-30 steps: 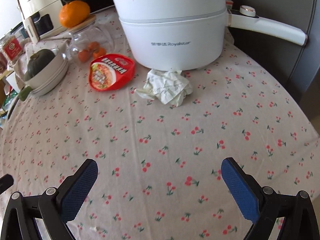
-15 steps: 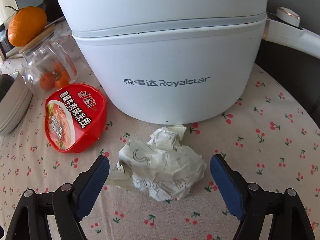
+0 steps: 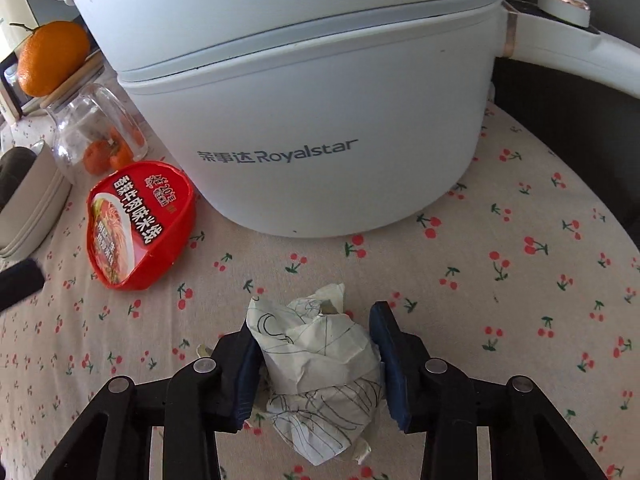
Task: Collect trash
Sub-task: 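Grasp the red noodle lid with the left tool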
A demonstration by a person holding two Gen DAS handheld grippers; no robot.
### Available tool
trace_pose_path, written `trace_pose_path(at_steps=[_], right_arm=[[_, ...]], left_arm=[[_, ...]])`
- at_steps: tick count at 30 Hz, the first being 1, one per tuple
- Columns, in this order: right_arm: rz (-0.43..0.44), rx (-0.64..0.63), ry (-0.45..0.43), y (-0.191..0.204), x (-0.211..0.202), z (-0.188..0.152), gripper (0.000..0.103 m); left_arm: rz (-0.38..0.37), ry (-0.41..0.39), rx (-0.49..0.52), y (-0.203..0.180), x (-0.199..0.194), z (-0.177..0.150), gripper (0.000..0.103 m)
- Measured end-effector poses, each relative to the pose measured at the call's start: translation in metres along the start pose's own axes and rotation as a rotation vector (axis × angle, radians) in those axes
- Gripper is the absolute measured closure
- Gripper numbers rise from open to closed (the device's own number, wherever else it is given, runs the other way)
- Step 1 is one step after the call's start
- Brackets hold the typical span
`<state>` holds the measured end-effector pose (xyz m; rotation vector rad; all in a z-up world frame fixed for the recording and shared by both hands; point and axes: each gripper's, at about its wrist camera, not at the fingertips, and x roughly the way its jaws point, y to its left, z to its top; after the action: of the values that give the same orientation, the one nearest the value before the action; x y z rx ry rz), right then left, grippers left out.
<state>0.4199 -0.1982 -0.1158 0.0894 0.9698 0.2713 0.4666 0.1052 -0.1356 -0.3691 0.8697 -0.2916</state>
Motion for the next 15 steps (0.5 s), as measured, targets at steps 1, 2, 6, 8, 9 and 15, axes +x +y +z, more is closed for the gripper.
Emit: trace_pose_path(at_steps=[1, 2, 6, 8, 9, 15], right_arm=[[0.008, -0.01, 0.0, -0.002, -0.006, -0.003, 0.058], [0.015, -0.021, 0.001, -0.004, -0.012, -0.007, 0.058], [0.049, -0.039, 0.016, -0.012, -0.03, -0.024, 0.058], [0.052, -0.047, 0.02, -0.015, -0.036, -0.031, 0.058], [0.054, -0.051, 0.023, -0.018, -0.04, -0.035, 0.058], [0.064, -0.05, 0.052, -0.016, -0.038, -0.043, 0.058]], left_arm=[[-0.023, -0.008, -0.026, 0.006, 0.007, 0.003, 0.014], [-0.05, -0.014, -0.051, 0.011, 0.013, 0.005, 0.014], [-0.137, -0.026, -0.125, 0.025, 0.034, 0.012, 0.015], [-0.155, -0.026, -0.145, 0.028, 0.041, 0.014, 0.017], [-0.164, -0.041, -0.154, 0.029, 0.042, 0.016, 0.018], [-0.231, 0.025, -0.247, 0.033, 0.054, 0.014, 0.062]])
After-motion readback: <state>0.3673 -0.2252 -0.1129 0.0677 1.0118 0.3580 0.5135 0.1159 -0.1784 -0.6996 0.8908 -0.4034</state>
